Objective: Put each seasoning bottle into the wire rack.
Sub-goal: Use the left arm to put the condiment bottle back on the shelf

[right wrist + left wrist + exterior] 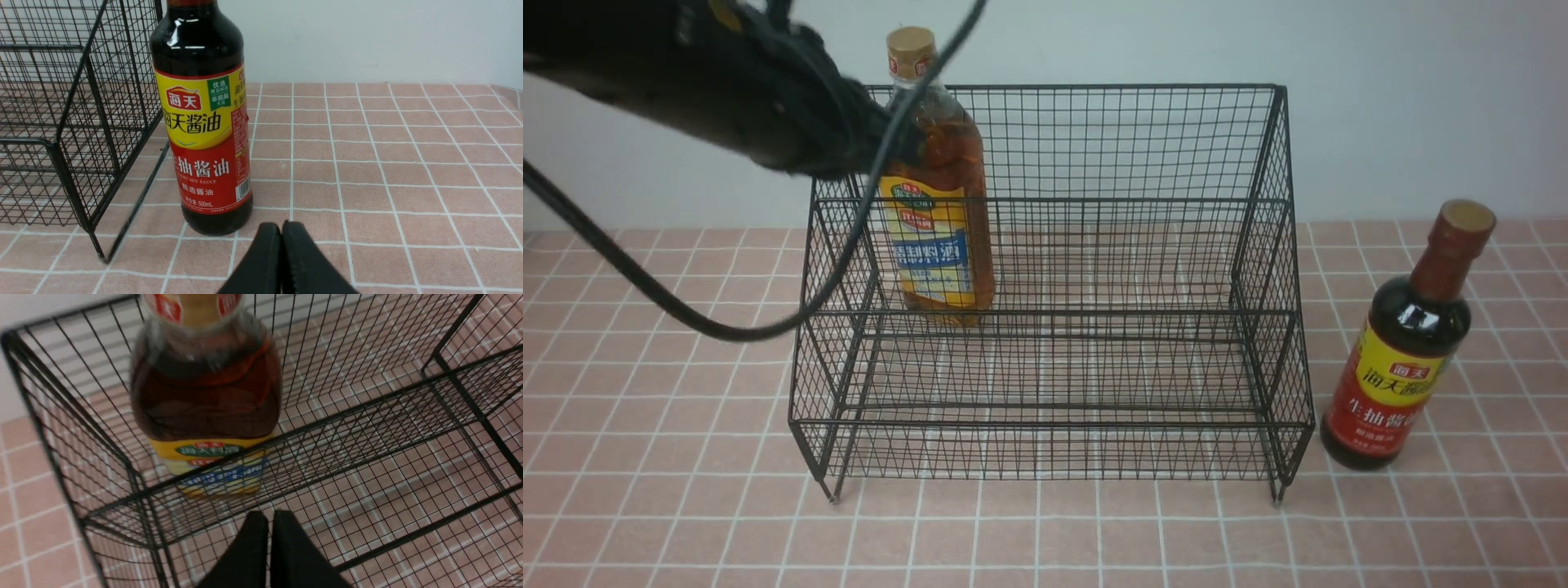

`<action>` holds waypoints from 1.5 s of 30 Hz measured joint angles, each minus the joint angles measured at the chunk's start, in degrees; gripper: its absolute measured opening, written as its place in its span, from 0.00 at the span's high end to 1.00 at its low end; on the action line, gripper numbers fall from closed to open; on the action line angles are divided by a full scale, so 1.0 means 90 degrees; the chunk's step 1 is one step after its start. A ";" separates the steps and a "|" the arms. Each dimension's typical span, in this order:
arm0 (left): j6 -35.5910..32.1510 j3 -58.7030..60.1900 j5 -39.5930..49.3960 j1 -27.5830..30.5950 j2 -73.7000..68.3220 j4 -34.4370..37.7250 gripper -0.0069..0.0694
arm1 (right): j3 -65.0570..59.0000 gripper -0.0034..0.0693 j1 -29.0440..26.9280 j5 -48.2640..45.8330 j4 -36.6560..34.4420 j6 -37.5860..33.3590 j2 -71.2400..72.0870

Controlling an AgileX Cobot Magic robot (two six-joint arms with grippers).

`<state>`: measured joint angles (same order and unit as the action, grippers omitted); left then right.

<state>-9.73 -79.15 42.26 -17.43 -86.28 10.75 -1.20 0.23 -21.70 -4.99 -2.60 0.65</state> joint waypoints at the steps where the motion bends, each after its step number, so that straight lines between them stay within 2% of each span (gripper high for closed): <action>1: 0.0000 0.0110 -0.0097 0.0000 -0.0098 0.0104 0.92 | 0.0000 0.97 0.0000 0.0000 0.0000 0.0000 0.0000; 13: -0.0644 0.0213 -0.0805 -0.0027 -0.0705 0.1055 0.92 | 0.0000 0.97 0.0000 0.0000 0.0000 0.0000 0.0000; 19: -0.0755 0.0213 -0.1382 -0.0027 -0.0763 0.1111 0.92 | 0.0000 0.97 0.0000 0.0000 0.0000 0.0000 0.0000; 45: -0.0755 0.0220 -0.2405 -0.0060 -0.1337 0.1223 0.92 | 0.0000 0.97 0.0000 0.0000 0.0000 0.0000 0.0000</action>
<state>-16.53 -77.17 20.61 -17.96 -98.32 21.76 -1.20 0.23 -21.70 -4.99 -2.60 0.65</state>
